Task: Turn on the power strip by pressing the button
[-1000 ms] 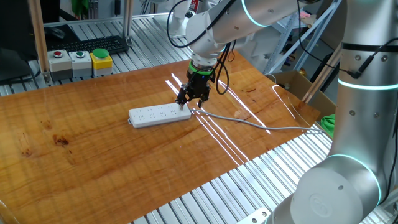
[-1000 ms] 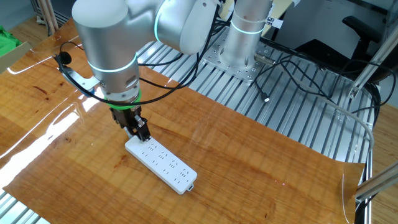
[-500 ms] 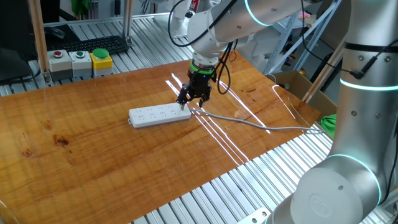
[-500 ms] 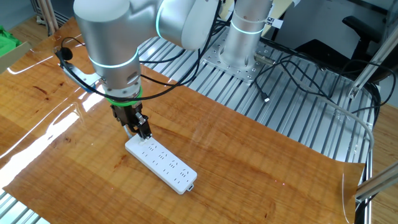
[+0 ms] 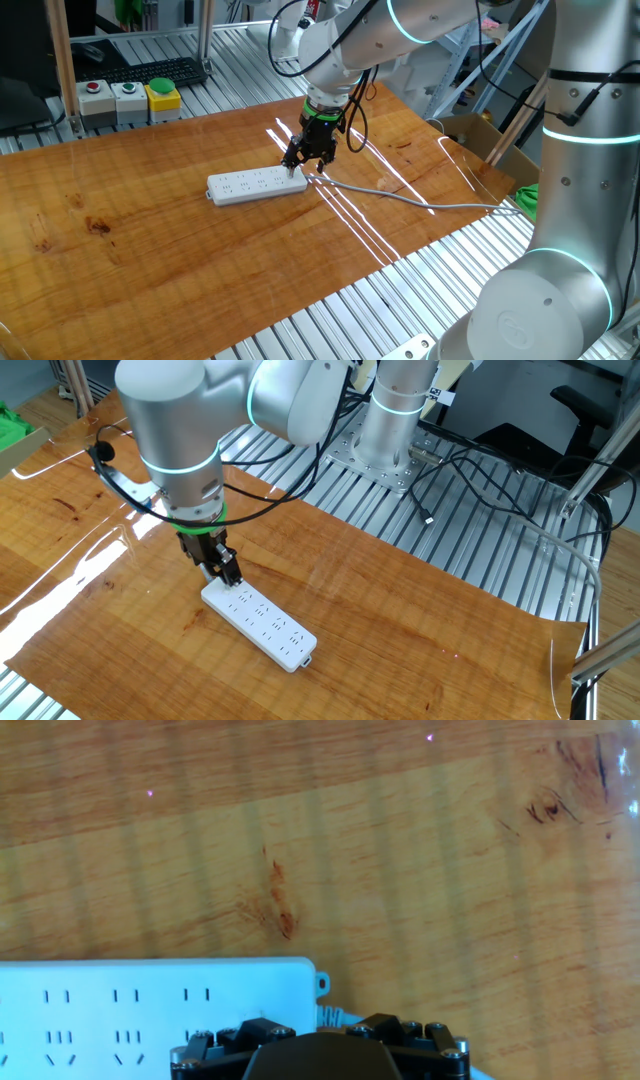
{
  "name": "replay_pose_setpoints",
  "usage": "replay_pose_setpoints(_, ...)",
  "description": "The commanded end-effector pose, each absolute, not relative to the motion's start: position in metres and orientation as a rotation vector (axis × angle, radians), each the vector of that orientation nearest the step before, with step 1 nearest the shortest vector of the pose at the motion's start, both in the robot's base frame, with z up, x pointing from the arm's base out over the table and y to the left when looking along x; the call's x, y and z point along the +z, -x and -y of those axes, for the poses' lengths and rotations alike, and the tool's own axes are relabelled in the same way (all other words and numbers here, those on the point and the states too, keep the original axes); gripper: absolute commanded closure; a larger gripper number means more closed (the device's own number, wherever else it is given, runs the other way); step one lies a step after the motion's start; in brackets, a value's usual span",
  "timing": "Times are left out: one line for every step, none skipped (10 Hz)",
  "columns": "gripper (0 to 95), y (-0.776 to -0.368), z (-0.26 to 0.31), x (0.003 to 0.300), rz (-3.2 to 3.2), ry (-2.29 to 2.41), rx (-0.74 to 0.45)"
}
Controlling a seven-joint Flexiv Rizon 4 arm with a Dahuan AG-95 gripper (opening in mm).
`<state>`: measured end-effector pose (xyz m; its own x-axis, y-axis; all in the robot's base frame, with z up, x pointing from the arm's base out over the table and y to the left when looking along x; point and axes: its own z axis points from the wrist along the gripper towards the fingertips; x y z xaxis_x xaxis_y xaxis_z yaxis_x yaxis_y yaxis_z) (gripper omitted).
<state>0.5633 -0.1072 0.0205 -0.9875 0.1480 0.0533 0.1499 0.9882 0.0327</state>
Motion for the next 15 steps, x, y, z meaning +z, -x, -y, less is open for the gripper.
replay_pose_setpoints(19.0,-0.568,0.107,0.003,3.09,0.226,-0.062)
replay_pose_setpoints(19.0,-0.569,0.107,-0.001,3.095,0.226,-0.066)
replay_pose_setpoints(19.0,-0.569,0.107,0.002,3.086,0.237,-0.101)
replay_pose_setpoints(19.0,-0.571,0.109,0.007,3.081,0.229,-0.084)
replay_pose_setpoints(19.0,-0.571,0.11,0.01,3.07,0.234,-0.085)
replay_pose_setpoints(19.0,-0.571,0.11,0.012,3.063,0.233,-0.066)
replay_pose_setpoints(19.0,-0.57,0.111,0.019,3.057,0.233,-0.054)
replay_pose_setpoints(19.0,-0.568,0.111,0.028,3.05,0.229,-0.051)
replay_pose_setpoints(19.0,-0.567,0.112,0.035,3.04,0.223,-0.043)
replay_pose_setpoints(19.0,-0.564,0.113,0.044,3.036,0.221,-0.034)
replay_pose_setpoints(19.0,-0.563,0.113,0.048,3.035,0.217,-0.031)
replay_pose_setpoints(19.0,-0.562,0.113,0.051,3.032,0.216,-0.036)
replay_pose_setpoints(19.0,-0.562,0.113,0.052,3.032,0.208,-0.041)
replay_pose_setpoints(19.0,-0.563,0.114,0.053,3.039,0.184,-0.043)
replay_pose_setpoints(19.0,-0.564,0.115,0.055,3.043,0.175,-0.044)
